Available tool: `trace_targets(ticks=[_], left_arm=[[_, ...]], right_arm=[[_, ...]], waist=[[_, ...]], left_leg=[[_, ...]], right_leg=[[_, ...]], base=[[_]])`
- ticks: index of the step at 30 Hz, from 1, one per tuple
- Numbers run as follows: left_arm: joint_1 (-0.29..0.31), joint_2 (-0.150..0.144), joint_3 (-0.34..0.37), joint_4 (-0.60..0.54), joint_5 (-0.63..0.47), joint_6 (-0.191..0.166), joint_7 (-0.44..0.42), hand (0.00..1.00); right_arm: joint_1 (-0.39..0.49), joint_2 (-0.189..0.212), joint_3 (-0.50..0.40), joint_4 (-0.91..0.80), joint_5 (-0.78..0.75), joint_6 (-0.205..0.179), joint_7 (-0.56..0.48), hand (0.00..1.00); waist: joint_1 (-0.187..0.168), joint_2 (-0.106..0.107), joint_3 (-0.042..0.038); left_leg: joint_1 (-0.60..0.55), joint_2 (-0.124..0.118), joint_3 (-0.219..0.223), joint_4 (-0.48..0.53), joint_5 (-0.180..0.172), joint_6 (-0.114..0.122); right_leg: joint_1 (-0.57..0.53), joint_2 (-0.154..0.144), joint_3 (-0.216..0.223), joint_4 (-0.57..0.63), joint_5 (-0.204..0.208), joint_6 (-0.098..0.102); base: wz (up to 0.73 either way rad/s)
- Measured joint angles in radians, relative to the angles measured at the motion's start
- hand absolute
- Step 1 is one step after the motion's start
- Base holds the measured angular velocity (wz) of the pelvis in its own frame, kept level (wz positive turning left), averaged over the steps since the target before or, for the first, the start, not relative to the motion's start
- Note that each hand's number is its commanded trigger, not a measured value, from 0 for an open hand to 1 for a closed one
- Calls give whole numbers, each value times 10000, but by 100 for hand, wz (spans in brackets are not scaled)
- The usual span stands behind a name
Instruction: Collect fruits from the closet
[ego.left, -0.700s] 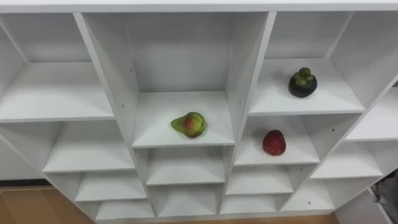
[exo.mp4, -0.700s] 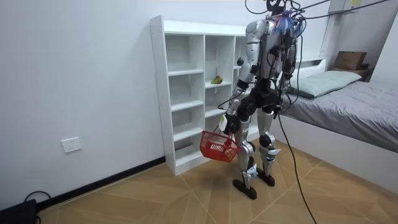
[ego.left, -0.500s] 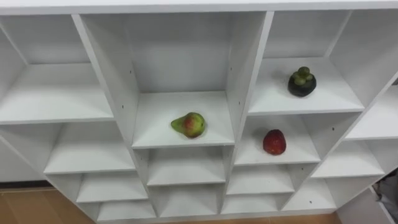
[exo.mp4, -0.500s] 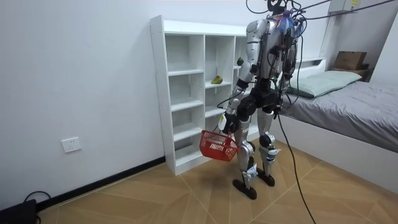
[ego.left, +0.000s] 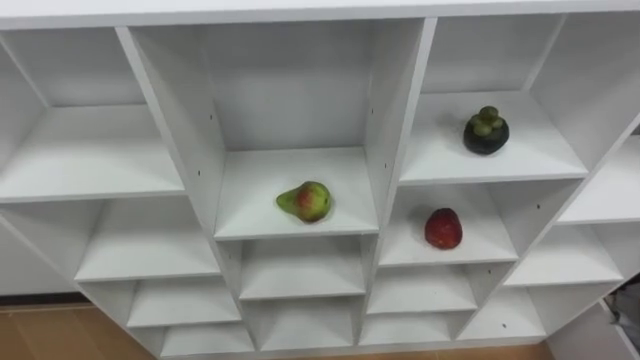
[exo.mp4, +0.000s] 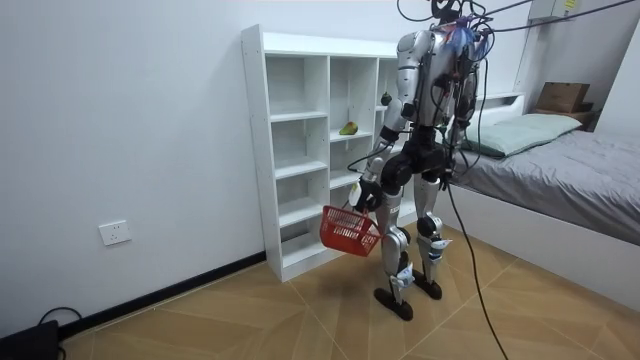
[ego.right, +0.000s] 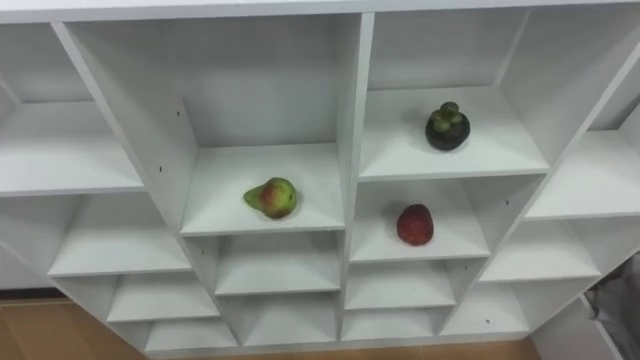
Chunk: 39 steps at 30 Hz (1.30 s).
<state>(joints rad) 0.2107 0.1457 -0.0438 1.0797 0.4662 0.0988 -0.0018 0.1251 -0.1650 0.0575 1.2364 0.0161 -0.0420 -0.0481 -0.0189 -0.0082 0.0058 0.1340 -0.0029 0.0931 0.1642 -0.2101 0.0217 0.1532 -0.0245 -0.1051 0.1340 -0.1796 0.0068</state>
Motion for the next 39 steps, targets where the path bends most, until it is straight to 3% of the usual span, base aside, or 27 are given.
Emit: trace_targets(ticks=[10, 13, 18, 22, 27, 35, 39], left_arm=[[45, 2, 12, -141, 59, -401, 318, 100], [123, 20, 17, -628, -1, -467, 399, 100], [62, 11, 56, -916, -126, -1032, 699, 100], [64, 10, 41, -1113, -534, -1236, 850, 100], [139, -79, 7, -1390, -1235, -1442, 934, 100], [234, -116, -2, -1478, -2237, -2259, 1097, 100], [348, -87, -2, -1367, -2733, -2384, 1234, 100]], right_arm=[[326, 58, -6, -1487, -126, -337, -496, 0], [755, 103, -10, -2679, -417, -365, -778, 0], [1479, 165, -8, -5506, -531, -680, -1229, 0], [1713, 175, 51, -6636, -667, -893, -1572, 0], [2498, 244, 235, -8283, -674, -934, -1627, 0], [3018, 139, 410, -10688, -583, -1181, -1854, 0], [2945, 112, 375, -11572, -1018, -1531, -2382, 0]], waist=[[-1, -32, -16], [-1, -49, -30], [-26, -39, -50], [-28, -54, -46], [-23, -26, -120], [-54, 55, -96], [-34, 100, -74]], left_leg=[[-85, 49, 144, -35, -18, -26], [-196, 72, 176, 5, -22, -36], [-191, 85, 329, -39, -23, -39], [-190, 89, 387, -104, -23, -39], [-355, 98, 414, -116, -22, -38], [-359, 111, 527, -146, -23, -37], [-352, 136, 693, -181, -23, -38]], right_leg=[[-213, 60, 205, 22, 4, -8], [-306, 82, 221, 25, 17, -29], [-386, 89, 253, 38, 18, -30], [-412, 92, 272, 45, 18, -30], [-713, 96, 329, 172, 22, -35], [-835, 122, 503, 279, 29, -40], [-840, 149, 634, 357, 32, -45]], base=[[-6], [0], [-4], [-3], [-5], [-6], [-10]])
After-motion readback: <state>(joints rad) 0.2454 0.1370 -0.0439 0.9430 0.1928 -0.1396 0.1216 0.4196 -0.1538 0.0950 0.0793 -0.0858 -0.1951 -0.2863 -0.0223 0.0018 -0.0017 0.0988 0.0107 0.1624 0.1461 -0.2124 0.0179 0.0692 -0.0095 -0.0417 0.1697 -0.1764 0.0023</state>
